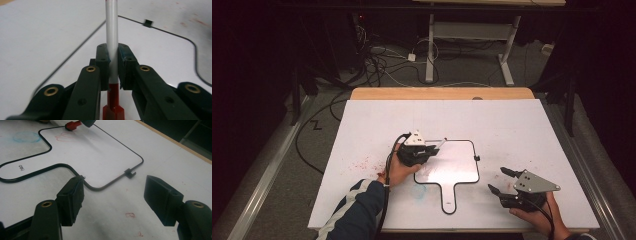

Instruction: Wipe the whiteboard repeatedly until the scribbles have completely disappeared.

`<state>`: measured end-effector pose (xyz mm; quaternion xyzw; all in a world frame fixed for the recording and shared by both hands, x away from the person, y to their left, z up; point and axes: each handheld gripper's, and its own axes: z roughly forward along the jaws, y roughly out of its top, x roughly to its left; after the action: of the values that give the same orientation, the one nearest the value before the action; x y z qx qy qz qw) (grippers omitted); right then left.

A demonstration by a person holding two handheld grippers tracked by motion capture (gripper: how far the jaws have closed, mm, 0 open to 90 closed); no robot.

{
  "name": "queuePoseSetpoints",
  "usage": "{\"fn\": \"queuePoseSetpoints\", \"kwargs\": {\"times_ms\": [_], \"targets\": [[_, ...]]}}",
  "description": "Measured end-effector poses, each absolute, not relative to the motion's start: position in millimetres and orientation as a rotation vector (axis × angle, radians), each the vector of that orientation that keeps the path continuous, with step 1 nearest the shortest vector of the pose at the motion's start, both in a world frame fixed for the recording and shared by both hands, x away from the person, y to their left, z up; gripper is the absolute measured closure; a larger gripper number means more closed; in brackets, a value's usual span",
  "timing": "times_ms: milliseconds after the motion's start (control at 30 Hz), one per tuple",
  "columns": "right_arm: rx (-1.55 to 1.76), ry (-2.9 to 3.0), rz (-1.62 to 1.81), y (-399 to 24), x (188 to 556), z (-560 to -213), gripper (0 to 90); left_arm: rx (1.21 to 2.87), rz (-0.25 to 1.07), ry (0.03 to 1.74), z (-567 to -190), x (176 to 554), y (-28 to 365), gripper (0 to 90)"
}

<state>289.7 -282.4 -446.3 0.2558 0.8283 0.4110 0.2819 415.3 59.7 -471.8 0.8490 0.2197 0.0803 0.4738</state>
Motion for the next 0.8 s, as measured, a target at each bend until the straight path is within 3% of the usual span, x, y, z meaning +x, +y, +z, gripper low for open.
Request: {"fn": "queuePoseSetpoints", "kwargs": {"times_ms": [300,433,567,800], "targets": [[0.684,2.222,1.098,-281.9,289.3,-446.2,33.1,2.123,0.196,0.441,-470.1,394.1,36.4,78.5],[0.688,2.219,1.102,-282.3,289.2,-446.1,33.1,2.100,0.271,0.543,-471.5,411.5,54.9,78.5],[0.680,2.225,1.101,-281.1,289.5,-446.3,33.1,2.068,0.237,0.591,-471.6,417.8,63.5,78.5],[0.691,2.223,1.103,-282.0,290.4,-446.9,33.1,2.121,0.195,0.458,-466.7,392.3,45.6,78.4]]}}
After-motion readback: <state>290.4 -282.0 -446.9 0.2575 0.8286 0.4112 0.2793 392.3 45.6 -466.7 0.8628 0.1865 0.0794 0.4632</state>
